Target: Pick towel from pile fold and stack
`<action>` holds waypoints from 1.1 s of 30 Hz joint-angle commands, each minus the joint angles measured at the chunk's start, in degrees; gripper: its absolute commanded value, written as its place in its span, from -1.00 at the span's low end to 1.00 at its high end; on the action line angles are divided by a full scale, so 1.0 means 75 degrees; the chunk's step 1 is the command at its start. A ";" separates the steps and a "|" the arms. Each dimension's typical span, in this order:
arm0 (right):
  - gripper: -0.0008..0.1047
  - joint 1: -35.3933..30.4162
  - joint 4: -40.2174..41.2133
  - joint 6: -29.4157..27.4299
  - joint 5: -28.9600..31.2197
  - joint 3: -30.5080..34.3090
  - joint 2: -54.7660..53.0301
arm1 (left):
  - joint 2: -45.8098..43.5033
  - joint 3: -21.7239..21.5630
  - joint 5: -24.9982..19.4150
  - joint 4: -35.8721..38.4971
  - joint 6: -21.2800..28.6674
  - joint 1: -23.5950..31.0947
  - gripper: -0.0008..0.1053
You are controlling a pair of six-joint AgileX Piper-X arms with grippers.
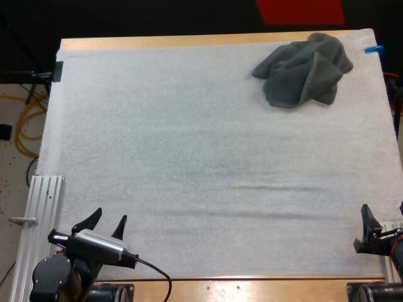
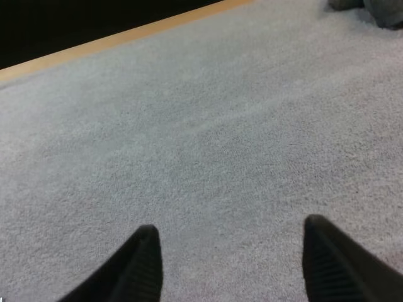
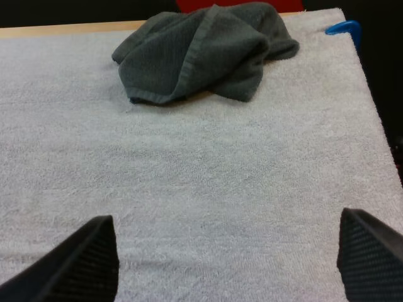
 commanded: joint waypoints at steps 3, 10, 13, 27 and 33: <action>0.34 -0.0001 -0.0028 0.0118 -0.0024 -0.0027 -0.0340 | -0.1058 0.0009 0.0039 -0.0077 -0.0087 -0.0039 0.36; 0.34 -0.0001 0.0008 0.0672 -0.0024 -0.0027 -0.0340 | -0.1058 0.0009 0.0035 -0.0077 -0.0087 -0.0039 0.38; 0.34 -0.0001 0.0007 0.0672 -0.0024 -0.0027 -0.0340 | -0.1058 0.0009 0.0024 -0.0082 -0.0143 -0.0039 0.37; 0.34 -0.0001 0.0068 0.0124 0.0466 -0.1101 0.1341 | 0.1462 -0.1210 0.0866 -0.0696 -0.0644 -0.0039 0.37; 0.34 -0.0001 0.0068 0.0157 -0.0629 -0.2292 0.2633 | 0.3090 -0.2407 0.2208 -0.0998 -0.0644 -0.0039 0.37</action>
